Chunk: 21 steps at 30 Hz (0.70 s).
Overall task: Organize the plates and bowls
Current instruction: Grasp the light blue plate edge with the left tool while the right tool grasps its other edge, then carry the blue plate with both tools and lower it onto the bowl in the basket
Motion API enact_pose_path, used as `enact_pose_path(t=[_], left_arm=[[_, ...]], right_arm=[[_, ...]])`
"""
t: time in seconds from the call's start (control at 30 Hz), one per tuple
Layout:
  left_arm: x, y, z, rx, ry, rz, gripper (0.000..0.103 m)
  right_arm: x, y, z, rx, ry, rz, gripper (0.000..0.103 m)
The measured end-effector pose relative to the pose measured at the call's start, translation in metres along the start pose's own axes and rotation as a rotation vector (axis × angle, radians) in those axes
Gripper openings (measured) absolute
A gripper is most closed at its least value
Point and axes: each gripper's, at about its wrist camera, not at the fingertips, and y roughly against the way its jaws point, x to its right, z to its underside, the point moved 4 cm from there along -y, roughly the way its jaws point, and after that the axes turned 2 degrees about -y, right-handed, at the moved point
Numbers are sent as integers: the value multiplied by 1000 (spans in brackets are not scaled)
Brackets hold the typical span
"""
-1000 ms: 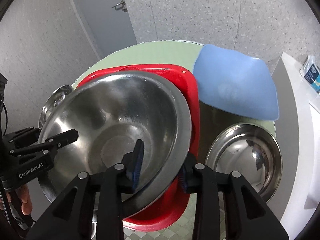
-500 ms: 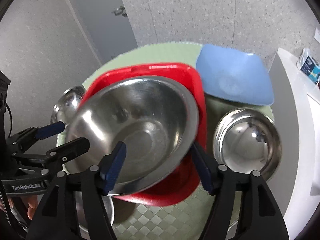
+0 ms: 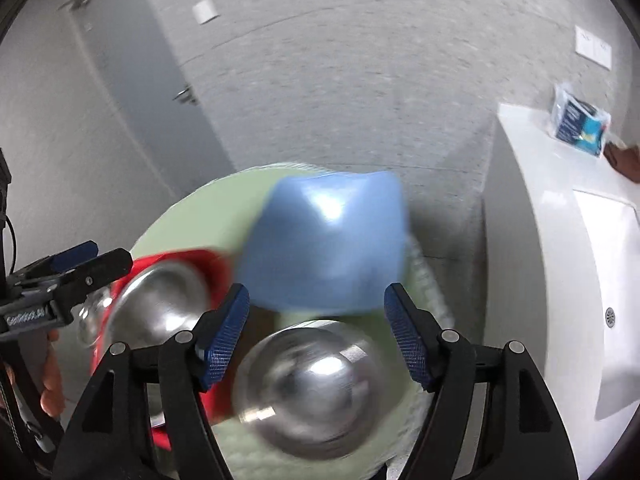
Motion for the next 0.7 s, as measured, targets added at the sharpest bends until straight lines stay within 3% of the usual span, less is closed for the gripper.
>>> enact_pose_path(t=[0.2,0.37,0.47,0.57,0.63,0.7], left_arm=[[26,-83,-35,-155,-23,-66,94],[34,-139,-46,-264,-4,-110,89],[33,-165,-53,-297,10,-99,81],[36,-185,-57,-334,-1,-93,67],[37,-197,-56,-372,4,-73,44],[41,-205,-57,-380,12,-16,31]], right_arm=[[62,-49,-22,-99,-51,-27,72],[72,-99,-30,-184,-70,-122,72],[70,-115,-26,-219,-66,-154,66],[70,-129,-27,-262,-65,-193,47],[69,-136,-27,-281,-58,-219,27],[68,-138,-25,-292,-52,-238,16]])
